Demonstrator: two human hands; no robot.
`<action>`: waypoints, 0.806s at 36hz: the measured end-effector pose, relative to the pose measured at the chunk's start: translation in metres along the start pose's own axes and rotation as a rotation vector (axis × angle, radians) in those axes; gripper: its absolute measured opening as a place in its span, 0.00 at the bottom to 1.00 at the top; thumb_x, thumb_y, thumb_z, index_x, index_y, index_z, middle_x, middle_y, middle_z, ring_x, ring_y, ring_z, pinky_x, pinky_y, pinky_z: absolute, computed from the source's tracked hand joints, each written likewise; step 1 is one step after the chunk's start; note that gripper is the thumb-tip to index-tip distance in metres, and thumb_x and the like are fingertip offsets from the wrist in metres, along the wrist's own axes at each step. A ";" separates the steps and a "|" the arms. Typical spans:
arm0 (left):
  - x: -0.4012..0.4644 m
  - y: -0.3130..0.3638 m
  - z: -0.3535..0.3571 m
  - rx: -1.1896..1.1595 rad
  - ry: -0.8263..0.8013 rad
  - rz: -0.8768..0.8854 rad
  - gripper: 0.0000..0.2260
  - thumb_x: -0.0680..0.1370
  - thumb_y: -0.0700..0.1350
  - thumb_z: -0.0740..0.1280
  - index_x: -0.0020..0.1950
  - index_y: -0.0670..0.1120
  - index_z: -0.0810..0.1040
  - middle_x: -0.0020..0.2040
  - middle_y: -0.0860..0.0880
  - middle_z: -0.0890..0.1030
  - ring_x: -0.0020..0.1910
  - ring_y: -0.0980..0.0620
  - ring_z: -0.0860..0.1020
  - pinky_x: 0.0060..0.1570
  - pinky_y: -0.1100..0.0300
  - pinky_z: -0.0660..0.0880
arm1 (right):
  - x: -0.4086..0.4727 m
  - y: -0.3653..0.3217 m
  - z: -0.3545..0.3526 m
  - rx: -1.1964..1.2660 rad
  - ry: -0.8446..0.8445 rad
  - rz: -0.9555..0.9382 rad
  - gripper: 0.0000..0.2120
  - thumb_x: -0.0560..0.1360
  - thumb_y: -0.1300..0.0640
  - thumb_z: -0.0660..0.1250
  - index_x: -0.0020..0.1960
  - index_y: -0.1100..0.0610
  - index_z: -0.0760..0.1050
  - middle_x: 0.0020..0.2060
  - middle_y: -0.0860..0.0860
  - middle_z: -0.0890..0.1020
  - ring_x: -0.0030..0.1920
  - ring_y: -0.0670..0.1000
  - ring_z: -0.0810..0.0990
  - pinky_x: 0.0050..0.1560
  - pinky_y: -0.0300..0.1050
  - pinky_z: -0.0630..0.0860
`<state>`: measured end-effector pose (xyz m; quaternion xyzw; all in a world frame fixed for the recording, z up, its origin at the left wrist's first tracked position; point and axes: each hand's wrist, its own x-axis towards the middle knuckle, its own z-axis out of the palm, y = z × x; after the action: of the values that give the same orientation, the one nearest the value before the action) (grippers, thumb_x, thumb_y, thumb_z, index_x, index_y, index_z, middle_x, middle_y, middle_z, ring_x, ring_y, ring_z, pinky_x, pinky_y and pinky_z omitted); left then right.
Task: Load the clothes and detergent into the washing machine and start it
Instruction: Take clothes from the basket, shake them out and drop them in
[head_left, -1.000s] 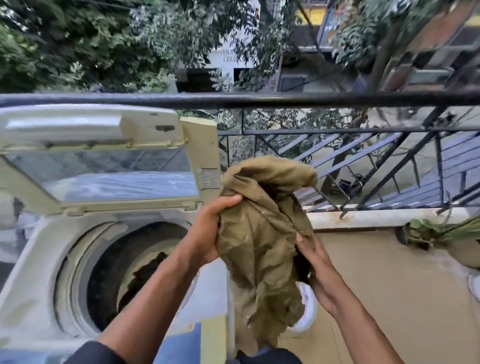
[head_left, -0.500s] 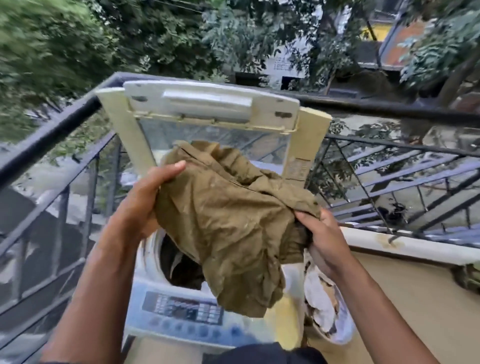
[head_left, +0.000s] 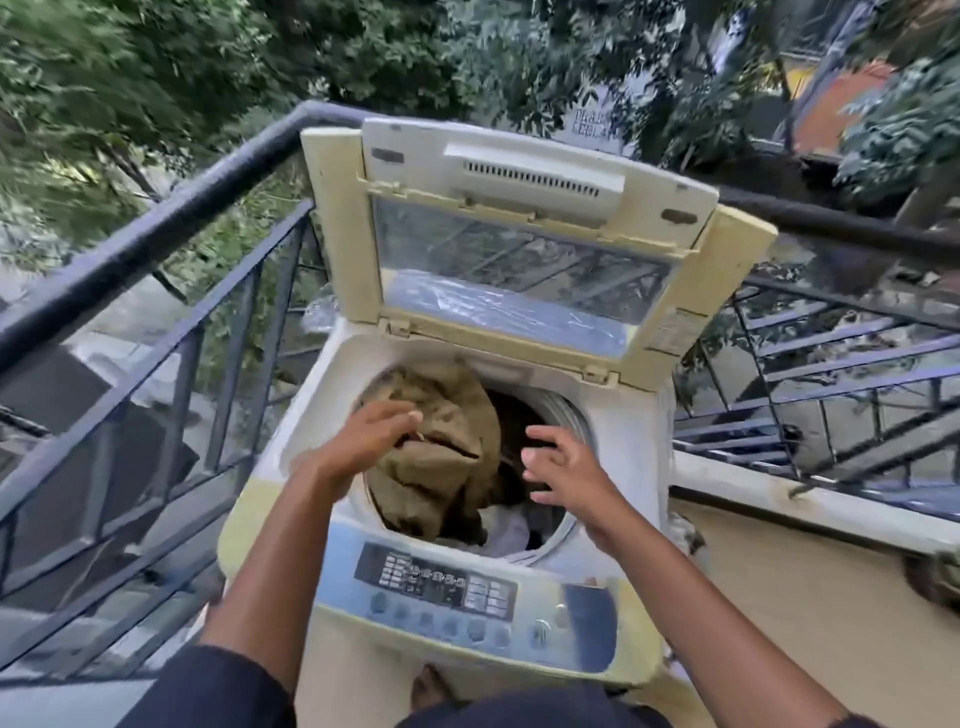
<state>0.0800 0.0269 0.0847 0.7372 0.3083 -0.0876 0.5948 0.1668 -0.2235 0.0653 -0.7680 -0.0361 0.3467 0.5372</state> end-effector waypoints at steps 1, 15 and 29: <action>-0.003 -0.005 0.004 -0.043 -0.008 -0.011 0.08 0.85 0.47 0.67 0.62 0.48 0.80 0.59 0.50 0.80 0.58 0.48 0.78 0.48 0.63 0.72 | -0.003 0.005 -0.001 -0.004 0.008 0.005 0.15 0.84 0.56 0.66 0.70 0.50 0.73 0.58 0.54 0.83 0.59 0.54 0.83 0.58 0.52 0.81; -0.018 -0.012 0.048 -0.082 -0.058 -0.031 0.11 0.86 0.50 0.63 0.66 0.54 0.79 0.61 0.52 0.85 0.64 0.47 0.80 0.71 0.42 0.73 | -0.044 0.061 -0.063 0.060 0.253 0.076 0.07 0.83 0.61 0.66 0.57 0.58 0.82 0.48 0.58 0.88 0.48 0.59 0.86 0.52 0.54 0.80; -0.002 0.056 0.169 -0.075 -0.213 0.096 0.11 0.87 0.45 0.62 0.65 0.50 0.81 0.58 0.50 0.87 0.60 0.48 0.84 0.64 0.50 0.78 | -0.043 0.131 -0.170 0.195 0.409 0.166 0.07 0.82 0.63 0.66 0.53 0.59 0.83 0.40 0.56 0.88 0.36 0.51 0.84 0.42 0.46 0.78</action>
<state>0.1496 -0.1369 0.0853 0.7149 0.2105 -0.1252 0.6549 0.1900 -0.4331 0.0056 -0.7672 0.1703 0.2286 0.5747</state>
